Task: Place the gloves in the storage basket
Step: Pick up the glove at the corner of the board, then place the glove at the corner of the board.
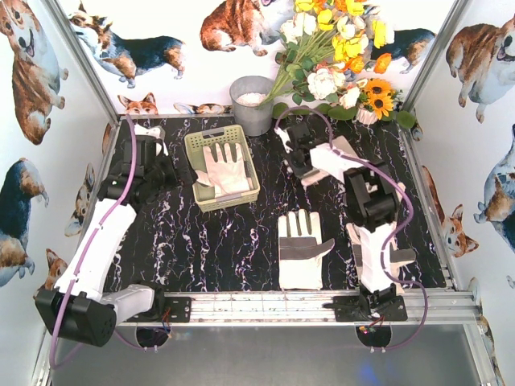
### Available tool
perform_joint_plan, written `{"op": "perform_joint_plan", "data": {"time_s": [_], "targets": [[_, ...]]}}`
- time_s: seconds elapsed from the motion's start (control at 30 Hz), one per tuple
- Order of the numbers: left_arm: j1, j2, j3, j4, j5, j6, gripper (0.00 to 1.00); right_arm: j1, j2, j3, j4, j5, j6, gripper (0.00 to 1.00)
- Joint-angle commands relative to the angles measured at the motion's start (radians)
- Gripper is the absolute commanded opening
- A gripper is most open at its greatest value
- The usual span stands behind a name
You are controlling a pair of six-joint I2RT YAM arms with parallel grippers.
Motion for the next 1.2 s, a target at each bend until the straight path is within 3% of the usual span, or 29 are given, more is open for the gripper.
{"op": "perform_joint_plan", "data": {"time_s": [0.0, 0.37, 0.57, 0.8, 1.03, 1.17], "targets": [[0.012, -0.032, -0.024, 0.009, 0.054, 0.006, 0.86, 0.004, -0.179, -0.098, -0.036, -0.071, 0.034, 0.00], [-0.018, -0.086, -0.014, 0.046, 0.201, 0.055, 0.91, -0.031, -0.579, -0.212, -0.169, -0.228, 0.030, 0.00], [-0.122, -0.064, 0.032, 0.056, 0.239, 0.096, 0.93, -0.053, -0.744, -0.200, -0.230, -0.439, 0.063, 0.00], [-0.214, -0.076, -0.020, 0.249, 0.290, -0.022, 0.94, -0.065, -0.883, -0.212, -0.149, -0.778, 0.317, 0.00], [-0.375, -0.061, -0.008, 0.381, 0.371, 0.002, 0.95, -0.065, -0.963, -0.196, -0.106, -1.009, 0.482, 0.00], [-0.461, -0.048, 0.036, 0.372, 0.387, 0.042, 0.95, -0.065, -0.972, -0.167, -0.132, -1.106, 0.524, 0.00]]}}
